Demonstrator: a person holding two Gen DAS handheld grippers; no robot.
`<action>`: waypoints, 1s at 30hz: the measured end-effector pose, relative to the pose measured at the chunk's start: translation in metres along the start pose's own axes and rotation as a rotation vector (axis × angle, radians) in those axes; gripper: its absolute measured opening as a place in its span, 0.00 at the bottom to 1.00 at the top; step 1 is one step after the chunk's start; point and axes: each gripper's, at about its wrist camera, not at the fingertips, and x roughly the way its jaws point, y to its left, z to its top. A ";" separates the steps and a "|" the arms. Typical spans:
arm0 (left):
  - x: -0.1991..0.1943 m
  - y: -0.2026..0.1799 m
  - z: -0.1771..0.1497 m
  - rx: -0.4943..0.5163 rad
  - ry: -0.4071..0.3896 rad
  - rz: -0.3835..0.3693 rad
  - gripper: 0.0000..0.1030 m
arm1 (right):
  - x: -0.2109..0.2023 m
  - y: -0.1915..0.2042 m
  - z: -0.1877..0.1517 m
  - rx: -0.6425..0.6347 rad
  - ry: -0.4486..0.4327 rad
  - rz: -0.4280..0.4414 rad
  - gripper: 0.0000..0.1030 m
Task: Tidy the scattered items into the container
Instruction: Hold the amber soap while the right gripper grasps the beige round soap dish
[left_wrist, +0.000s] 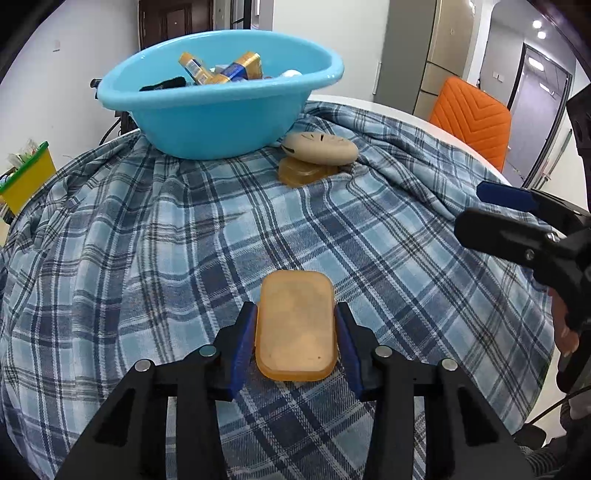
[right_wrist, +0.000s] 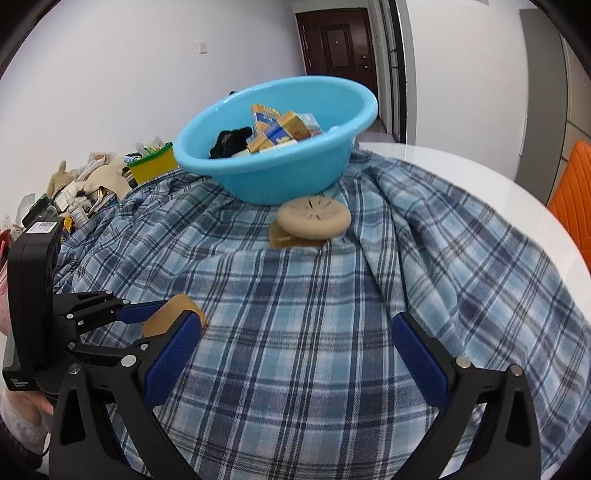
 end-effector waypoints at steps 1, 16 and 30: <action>-0.003 0.002 0.001 -0.007 -0.005 0.001 0.43 | 0.000 0.000 0.003 -0.001 -0.003 0.005 0.99; -0.020 0.028 0.028 -0.168 -0.094 0.146 0.43 | 0.049 -0.002 0.062 -0.024 0.009 -0.017 0.99; -0.003 0.042 0.027 -0.207 -0.073 0.112 0.43 | 0.126 -0.016 0.080 -0.018 0.093 -0.054 0.99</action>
